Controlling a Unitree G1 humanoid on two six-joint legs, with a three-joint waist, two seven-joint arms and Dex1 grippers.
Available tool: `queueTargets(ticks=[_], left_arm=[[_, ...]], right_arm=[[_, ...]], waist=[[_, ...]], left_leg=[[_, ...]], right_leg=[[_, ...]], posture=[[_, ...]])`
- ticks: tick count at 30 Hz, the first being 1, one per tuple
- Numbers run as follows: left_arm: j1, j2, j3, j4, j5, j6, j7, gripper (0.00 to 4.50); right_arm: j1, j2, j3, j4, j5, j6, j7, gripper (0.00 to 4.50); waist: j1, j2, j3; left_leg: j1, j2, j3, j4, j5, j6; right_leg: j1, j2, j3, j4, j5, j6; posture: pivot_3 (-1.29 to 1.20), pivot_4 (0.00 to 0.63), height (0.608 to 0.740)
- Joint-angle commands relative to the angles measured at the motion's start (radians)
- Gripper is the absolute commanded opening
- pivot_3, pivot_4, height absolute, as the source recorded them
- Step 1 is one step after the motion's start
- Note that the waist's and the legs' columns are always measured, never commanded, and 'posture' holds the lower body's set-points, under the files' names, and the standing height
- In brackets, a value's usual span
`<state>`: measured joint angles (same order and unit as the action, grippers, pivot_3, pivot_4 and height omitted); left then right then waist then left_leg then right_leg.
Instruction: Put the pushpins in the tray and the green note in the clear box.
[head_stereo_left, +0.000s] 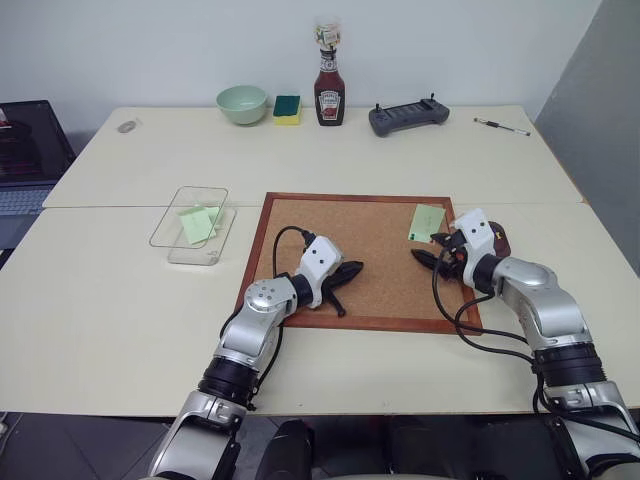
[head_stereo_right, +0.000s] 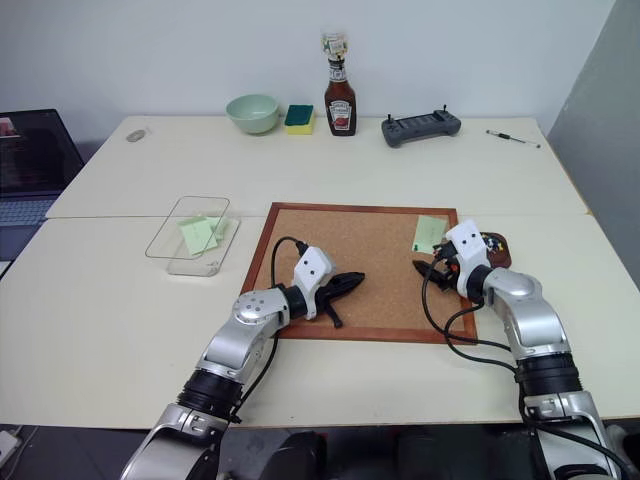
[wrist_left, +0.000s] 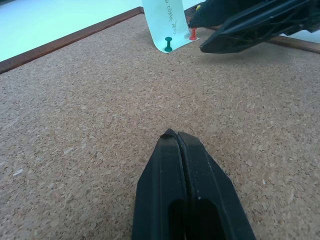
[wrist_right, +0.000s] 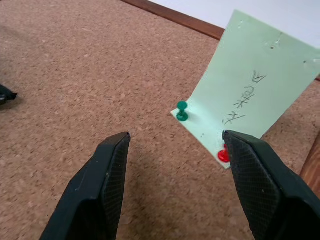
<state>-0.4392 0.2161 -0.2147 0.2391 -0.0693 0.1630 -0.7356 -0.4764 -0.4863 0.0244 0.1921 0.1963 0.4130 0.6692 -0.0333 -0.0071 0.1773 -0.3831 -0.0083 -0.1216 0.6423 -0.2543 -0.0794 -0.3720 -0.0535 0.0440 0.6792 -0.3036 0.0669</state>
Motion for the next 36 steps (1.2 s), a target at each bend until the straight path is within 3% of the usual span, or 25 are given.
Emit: queueTargets(ticks=[1,12,16,28,36], left_arm=[[0.028,0.003,-0.027,0.006,0.009,0.013,-0.009,0.00],[0.031,0.008,-0.030,0.004,0.010,0.011,-0.014,0.00],[0.032,0.011,-0.031,0.002,0.010,0.012,-0.015,0.00],[0.042,0.016,-0.037,-0.009,0.008,0.014,-0.015,0.00],[0.043,0.018,-0.041,-0.010,0.007,0.015,-0.017,0.00]], right_arm=[[-0.027,0.006,-0.012,-0.002,0.001,-0.043,0.008,3.13],[-0.050,0.017,-0.011,0.067,-0.041,-0.070,-0.023,3.13],[-0.060,0.018,-0.017,0.091,-0.046,-0.076,-0.028,2.54],[-0.054,0.020,-0.044,0.093,-0.040,-0.083,-0.039,0.15],[-0.048,0.028,-0.064,0.073,-0.021,-0.091,-0.039,0.07]], waist=[[0.000,0.000,0.000],[-0.001,0.000,0.000],[-0.001,0.000,0.000],[-0.002,0.000,0.000],[-0.002,0.000,0.000]], left_leg=[[0.000,0.000,0.000,0.000,0.000,0.000],[0.000,0.000,0.000,0.000,0.000,0.000],[0.000,0.000,0.000,0.000,0.000,0.000],[0.000,0.000,0.000,-0.001,0.000,0.000],[0.000,0.000,0.000,-0.001,0.000,0.000]], right_leg=[[0.000,0.000,0.000,0.000,0.000,0.000],[0.000,0.000,0.000,0.000,0.000,0.000],[0.000,0.000,0.000,0.000,0.000,0.000],[0.000,0.000,0.000,0.000,0.000,0.000],[-0.001,0.000,0.000,0.000,0.000,0.000]], posture=[[0.00,0.150,0.740],[0.00,0.150,0.740],[0.00,0.150,0.740],[0.00,0.150,0.740],[0.00,0.150,0.740]])
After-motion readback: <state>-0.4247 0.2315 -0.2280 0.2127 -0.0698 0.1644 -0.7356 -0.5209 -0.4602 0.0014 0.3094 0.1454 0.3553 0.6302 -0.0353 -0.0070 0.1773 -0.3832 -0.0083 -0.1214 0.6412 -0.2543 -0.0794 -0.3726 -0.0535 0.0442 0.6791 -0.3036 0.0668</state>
